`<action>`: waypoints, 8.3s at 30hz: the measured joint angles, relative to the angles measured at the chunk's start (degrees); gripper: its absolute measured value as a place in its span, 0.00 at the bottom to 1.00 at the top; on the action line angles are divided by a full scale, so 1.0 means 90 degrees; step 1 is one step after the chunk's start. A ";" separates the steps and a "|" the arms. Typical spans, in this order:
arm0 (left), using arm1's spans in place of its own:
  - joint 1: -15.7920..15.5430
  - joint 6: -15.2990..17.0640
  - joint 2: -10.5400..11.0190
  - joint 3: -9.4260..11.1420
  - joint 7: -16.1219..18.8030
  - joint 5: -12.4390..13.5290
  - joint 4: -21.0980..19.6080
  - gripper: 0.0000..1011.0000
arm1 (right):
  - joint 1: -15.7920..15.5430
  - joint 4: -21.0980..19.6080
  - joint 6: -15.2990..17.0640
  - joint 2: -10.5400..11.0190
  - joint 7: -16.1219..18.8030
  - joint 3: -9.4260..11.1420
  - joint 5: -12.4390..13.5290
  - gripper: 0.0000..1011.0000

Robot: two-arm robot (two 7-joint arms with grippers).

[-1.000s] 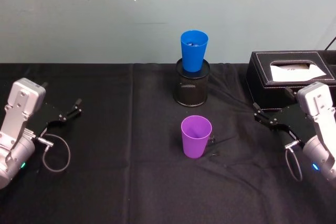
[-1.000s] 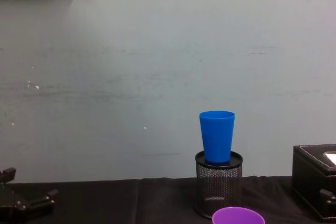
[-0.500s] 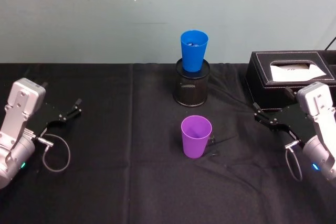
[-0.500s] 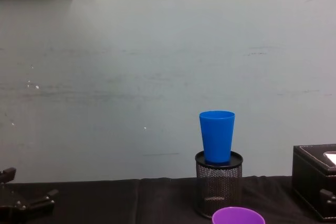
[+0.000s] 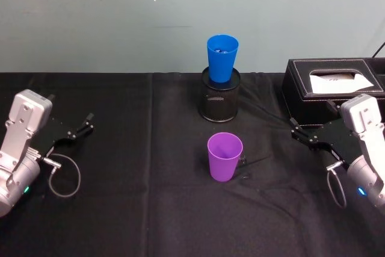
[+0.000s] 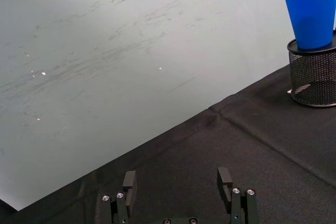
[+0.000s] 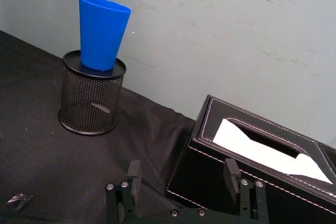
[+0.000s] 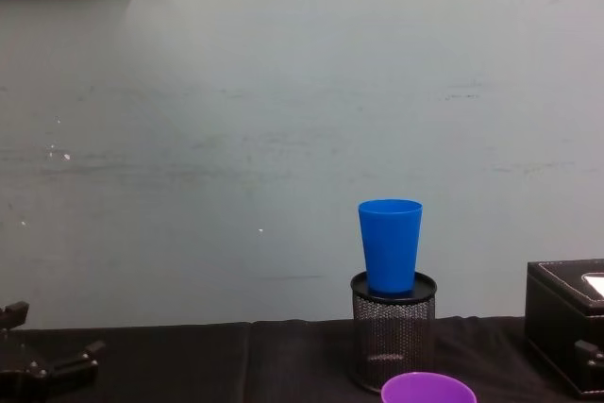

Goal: Pick up one cup with a gripper and tap it against the other cup.

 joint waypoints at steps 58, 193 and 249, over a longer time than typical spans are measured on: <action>0.0000 0.0000 0.0000 0.0000 0.0000 0.0000 0.0000 0.99 | -0.0448 -0.0370 -0.0172 0.0015 0.3487 0.0017 0.1230 0.99; 0.0000 0.0000 0.0000 0.0000 0.0000 0.0000 0.0000 0.99 | 0.0639 -0.1146 0.1456 -0.0468 0.3457 0.0306 0.1453 0.74; 0.0000 0.0000 0.0000 0.0000 0.0000 0.0000 0.0000 0.99 | 0.0643 -0.1134 0.1474 -0.0478 0.3476 0.0315 0.1465 0.74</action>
